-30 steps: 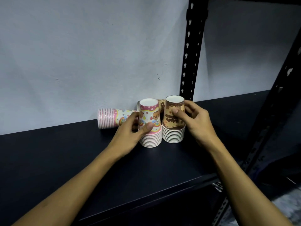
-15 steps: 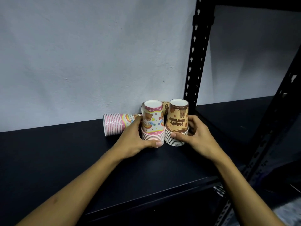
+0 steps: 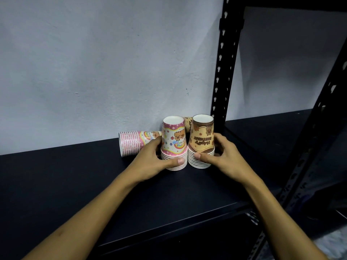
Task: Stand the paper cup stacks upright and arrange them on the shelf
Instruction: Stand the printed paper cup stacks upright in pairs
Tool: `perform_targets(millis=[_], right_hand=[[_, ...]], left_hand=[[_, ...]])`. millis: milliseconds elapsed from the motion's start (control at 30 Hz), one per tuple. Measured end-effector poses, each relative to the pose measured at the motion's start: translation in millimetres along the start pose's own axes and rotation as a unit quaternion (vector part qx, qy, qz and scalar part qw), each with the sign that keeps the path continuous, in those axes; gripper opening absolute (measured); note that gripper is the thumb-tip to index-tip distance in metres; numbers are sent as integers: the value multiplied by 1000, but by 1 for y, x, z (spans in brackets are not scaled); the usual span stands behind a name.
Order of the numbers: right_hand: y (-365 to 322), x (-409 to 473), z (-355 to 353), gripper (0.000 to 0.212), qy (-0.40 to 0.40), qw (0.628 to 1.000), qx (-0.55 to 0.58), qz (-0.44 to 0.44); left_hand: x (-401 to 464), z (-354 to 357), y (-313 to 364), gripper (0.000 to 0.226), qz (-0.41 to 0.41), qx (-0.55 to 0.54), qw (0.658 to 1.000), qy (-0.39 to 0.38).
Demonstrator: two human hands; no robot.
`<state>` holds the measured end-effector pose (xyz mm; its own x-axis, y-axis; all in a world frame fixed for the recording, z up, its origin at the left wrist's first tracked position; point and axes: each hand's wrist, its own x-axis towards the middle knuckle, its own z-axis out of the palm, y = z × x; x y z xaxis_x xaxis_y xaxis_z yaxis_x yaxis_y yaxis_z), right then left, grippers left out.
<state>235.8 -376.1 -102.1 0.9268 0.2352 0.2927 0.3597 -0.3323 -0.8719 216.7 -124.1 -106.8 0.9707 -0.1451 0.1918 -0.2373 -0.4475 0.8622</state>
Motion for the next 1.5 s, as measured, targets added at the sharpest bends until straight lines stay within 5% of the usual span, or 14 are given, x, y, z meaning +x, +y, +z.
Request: perform_targets(millis=[1100, 1333, 1500], right_hand=[[0, -30, -19, 71, 63, 995, -79, -20], [10, -43, -43, 66, 110, 988, -105, -3], [13, -45, -53, 71, 141, 980, -142, -12]], left_hand=[[-6, 24, 20, 70, 74, 36, 996, 28], [7, 61, 35, 95, 56, 45, 997, 28], [23, 77, 45, 78, 31, 38, 998, 26]])
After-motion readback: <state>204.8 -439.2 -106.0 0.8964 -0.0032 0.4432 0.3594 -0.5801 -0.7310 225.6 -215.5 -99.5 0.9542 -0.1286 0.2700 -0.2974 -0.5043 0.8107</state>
